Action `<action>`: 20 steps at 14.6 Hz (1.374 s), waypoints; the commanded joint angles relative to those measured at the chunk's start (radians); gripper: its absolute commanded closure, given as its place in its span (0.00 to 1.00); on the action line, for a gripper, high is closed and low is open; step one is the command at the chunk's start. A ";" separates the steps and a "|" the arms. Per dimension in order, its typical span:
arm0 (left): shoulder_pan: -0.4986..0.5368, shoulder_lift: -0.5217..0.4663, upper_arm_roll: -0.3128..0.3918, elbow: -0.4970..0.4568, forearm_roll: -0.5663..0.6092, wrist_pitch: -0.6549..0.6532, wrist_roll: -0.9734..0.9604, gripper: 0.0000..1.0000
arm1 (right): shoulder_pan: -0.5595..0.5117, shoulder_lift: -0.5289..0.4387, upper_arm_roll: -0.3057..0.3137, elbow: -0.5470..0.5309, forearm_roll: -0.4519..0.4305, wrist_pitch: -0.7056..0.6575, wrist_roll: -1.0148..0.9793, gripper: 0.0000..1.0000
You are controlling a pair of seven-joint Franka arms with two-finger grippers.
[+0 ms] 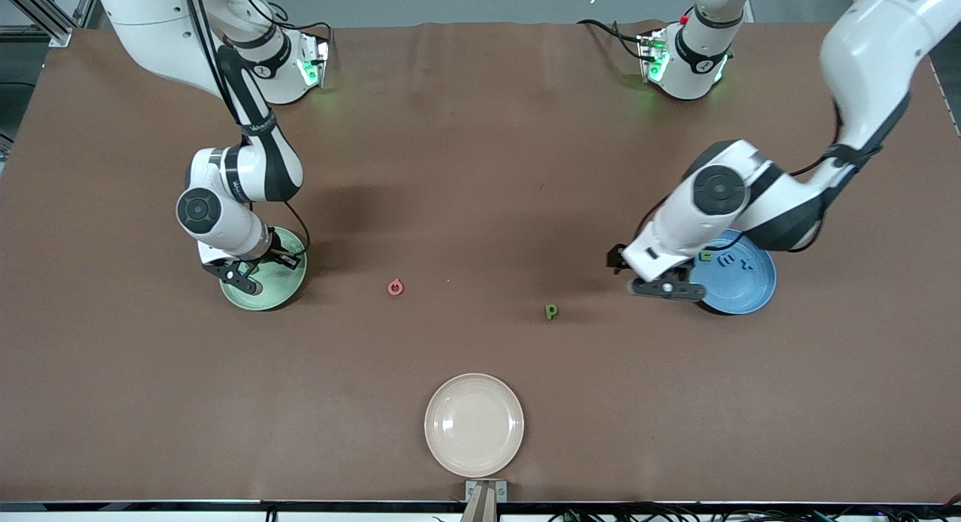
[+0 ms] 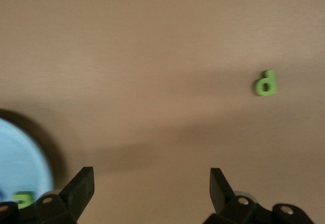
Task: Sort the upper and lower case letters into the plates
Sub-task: 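Place the u on the blue plate while the right gripper places the C, then grasp the d with the left gripper while the right gripper reaches the Q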
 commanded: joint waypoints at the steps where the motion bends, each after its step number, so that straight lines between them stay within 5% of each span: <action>1: -0.208 0.008 0.145 0.125 -0.067 -0.020 -0.051 0.00 | -0.014 -0.008 0.010 -0.001 0.004 0.007 -0.014 0.00; 4: -0.434 0.048 0.318 0.252 -0.165 -0.017 -0.081 0.00 | -0.011 -0.023 0.010 0.023 0.004 -0.032 -0.011 0.00; 7: -0.609 0.097 0.463 0.348 -0.213 -0.009 -0.113 0.00 | -0.002 -0.039 0.013 0.141 0.008 -0.220 0.014 0.00; 10: -0.657 0.178 0.492 0.432 -0.221 0.004 -0.156 0.00 | 0.026 -0.034 0.018 0.224 0.010 -0.309 0.032 0.00; 13: -0.668 0.215 0.494 0.461 -0.218 0.056 -0.164 0.00 | 0.092 -0.026 0.017 0.249 0.051 -0.297 0.044 0.00; 18: -0.760 0.221 0.613 0.487 -0.222 0.093 -0.164 0.01 | 0.182 0.052 0.018 0.307 0.062 -0.221 0.141 0.00; 20: -0.760 0.221 0.614 0.489 -0.224 0.096 -0.164 0.09 | 0.217 0.093 0.018 0.327 0.061 -0.187 0.191 0.00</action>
